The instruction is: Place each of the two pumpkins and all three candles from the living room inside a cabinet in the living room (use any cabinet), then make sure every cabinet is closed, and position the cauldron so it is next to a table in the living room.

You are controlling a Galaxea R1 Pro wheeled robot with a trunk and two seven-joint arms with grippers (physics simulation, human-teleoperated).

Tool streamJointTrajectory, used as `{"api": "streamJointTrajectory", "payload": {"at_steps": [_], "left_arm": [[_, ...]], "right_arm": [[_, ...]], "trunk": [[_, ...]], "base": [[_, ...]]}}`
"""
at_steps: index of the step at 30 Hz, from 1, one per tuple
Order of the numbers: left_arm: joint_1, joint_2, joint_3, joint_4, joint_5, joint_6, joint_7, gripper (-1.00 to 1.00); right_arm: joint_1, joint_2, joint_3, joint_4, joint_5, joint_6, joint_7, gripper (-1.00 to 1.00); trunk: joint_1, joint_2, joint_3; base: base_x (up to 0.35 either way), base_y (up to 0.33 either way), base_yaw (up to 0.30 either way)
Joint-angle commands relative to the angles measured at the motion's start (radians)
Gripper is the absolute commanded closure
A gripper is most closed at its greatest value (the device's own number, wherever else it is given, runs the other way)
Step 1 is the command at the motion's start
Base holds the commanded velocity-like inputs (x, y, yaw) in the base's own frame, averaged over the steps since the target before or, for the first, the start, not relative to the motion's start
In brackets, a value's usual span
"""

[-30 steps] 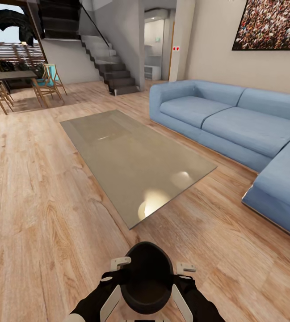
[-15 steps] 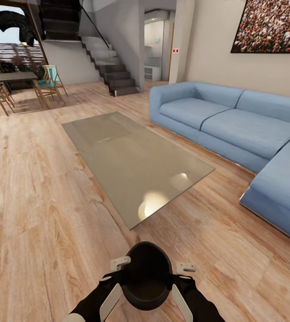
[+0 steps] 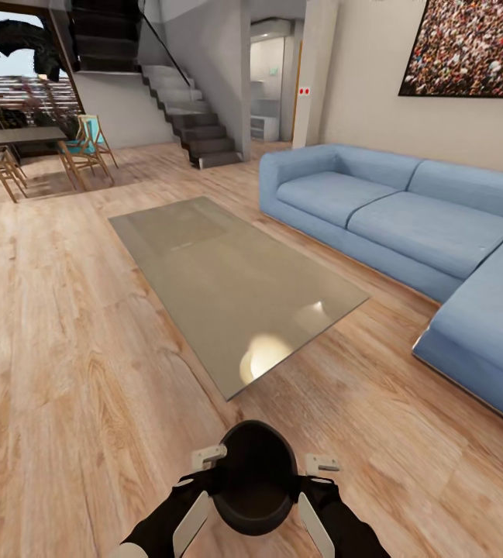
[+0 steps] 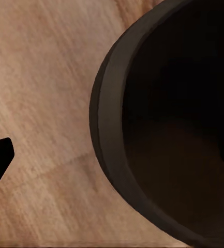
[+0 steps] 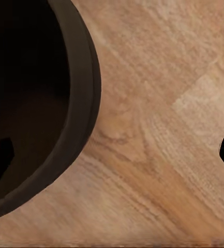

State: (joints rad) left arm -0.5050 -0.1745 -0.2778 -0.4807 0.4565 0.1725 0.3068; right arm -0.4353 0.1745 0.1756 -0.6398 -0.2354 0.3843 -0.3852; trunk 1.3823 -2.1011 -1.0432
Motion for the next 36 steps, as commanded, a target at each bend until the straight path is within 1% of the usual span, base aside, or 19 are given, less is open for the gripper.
{"api": "streamJointTrajectory", "payload": {"at_steps": [1,6,24,26,30,36], "left_arm": [[-0.001,0.0,-0.003,-0.002,0.004,0.005,0.007,-1.0],[0.0,0.0,-0.002,-0.004,0.004,0.022,0.007,-1.0],[-0.001,0.0,0.002,-0.006,0.004,0.043,0.01,-1.0],[-0.001,0.0,0.003,-0.006,0.007,0.063,0.01,-1.0],[-0.001,0.0,0.004,-0.024,0.027,0.137,0.013,-1.0],[-0.001,0.0,0.004,-0.04,0.031,0.184,0.019,-1.0]], "right_arm": [[0.0,0.0,0.002,-0.001,-0.007,0.004,-0.008,-1.0],[0.0,0.0,0.002,-0.001,-0.007,0.004,-0.008,-1.0],[0.0,0.0,0.002,-0.001,-0.007,0.004,-0.008,-1.0],[0.0,0.0,0.002,-0.001,-0.006,0.004,-0.008,-1.0],[0.0,0.0,0.001,-0.001,-0.007,0.005,-0.008,-1.0],[0.0,0.0,0.001,-0.001,-0.007,0.007,-0.009,-1.0]], "trunk": [[-0.005,0.007,0.002],[-0.024,0.042,0.018],[-0.093,0.168,0.075],[-0.1,0.182,0.081],[-0.116,0.21,0.093],[-0.139,0.252,0.112]], "base": [[-0.288,0.0,0.0],[-0.113,0.0,0.0],[-0.003,0.0,0.0],[0.0,0.0,0.0],[0.0,0.0,0.0],[0.0,0.0,0.0]]}}
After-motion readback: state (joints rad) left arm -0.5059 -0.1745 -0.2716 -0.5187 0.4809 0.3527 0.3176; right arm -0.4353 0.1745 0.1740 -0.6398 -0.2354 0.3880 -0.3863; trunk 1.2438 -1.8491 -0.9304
